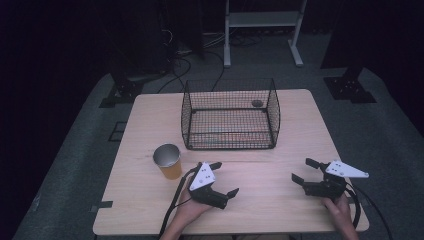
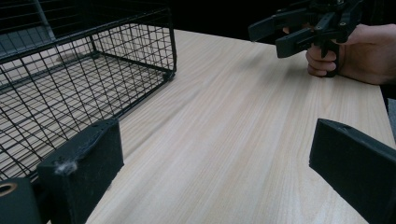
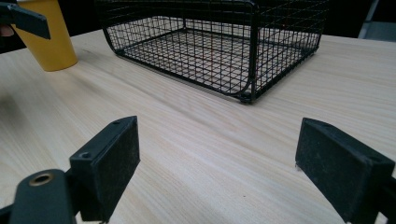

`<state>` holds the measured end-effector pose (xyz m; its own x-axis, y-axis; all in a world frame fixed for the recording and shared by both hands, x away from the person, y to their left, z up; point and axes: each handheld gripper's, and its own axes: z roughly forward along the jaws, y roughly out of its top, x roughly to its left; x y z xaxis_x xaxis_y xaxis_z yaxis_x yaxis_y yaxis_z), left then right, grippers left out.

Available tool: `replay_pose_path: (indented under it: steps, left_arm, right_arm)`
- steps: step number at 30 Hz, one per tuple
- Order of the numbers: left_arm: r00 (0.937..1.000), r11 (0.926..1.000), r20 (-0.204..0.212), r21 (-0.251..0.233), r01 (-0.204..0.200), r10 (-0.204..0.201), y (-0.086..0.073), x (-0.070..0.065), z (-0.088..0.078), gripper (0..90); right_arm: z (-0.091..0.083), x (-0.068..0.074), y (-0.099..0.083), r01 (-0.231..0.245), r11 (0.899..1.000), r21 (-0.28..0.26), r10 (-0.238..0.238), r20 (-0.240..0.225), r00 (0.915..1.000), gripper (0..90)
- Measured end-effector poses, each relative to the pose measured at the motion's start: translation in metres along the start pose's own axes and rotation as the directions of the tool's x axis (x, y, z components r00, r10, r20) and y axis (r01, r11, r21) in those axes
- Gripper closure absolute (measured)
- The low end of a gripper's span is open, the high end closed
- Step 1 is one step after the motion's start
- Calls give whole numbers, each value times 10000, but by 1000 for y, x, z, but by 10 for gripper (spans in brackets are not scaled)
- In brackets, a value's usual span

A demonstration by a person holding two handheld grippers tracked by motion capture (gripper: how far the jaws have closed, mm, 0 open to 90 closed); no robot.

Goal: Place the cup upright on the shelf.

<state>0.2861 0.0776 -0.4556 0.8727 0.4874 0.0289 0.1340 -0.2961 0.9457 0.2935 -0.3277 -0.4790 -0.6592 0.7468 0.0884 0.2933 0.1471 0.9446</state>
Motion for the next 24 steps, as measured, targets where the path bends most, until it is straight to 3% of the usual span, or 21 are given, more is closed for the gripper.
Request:
replay_pose_path:
  steps: [14, 24]
  left_arm:
    - [10000, 9999, 75, -120, -13, 14, 7, 1, -11, 24]
    - [9999, 9995, -97, -310, -112, 109, 13, 2, -18, 19]
  right_arm:
    - [0, 1, 0, 71, 10000, 54, -71, 75, 9999, 127]
    - [0, 1, 0, 72, 10000, 61, -73, 97, 9999, 128]
